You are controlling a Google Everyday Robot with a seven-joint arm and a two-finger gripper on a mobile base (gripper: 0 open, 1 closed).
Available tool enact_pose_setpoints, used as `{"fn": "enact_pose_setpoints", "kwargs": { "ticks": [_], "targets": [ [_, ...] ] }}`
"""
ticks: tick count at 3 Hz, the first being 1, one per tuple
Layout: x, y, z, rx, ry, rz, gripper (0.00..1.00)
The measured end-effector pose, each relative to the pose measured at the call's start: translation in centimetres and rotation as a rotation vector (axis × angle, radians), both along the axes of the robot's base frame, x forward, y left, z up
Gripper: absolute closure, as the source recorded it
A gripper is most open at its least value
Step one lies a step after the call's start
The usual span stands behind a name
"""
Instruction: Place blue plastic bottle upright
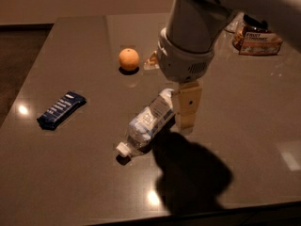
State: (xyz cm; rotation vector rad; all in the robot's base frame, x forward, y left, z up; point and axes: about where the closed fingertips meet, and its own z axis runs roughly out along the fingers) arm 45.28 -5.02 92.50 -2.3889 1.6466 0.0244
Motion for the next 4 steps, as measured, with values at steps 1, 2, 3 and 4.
{"fn": "enact_pose_setpoints", "kwargs": {
  "ticks": [1, 2, 3, 4],
  "targets": [
    [-1.2, 2.6, -2.3, -0.063, 0.021, 0.113, 0.0],
    [-2.1, 4.2, -4.2, -0.102, 0.048, 0.176, 0.0],
    [-2.3, 4.7, -5.7, -0.127, 0.061, 0.19, 0.0],
    [-2.3, 4.2, -6.8, -0.151, 0.059, 0.183, 0.0]
  ]
}}
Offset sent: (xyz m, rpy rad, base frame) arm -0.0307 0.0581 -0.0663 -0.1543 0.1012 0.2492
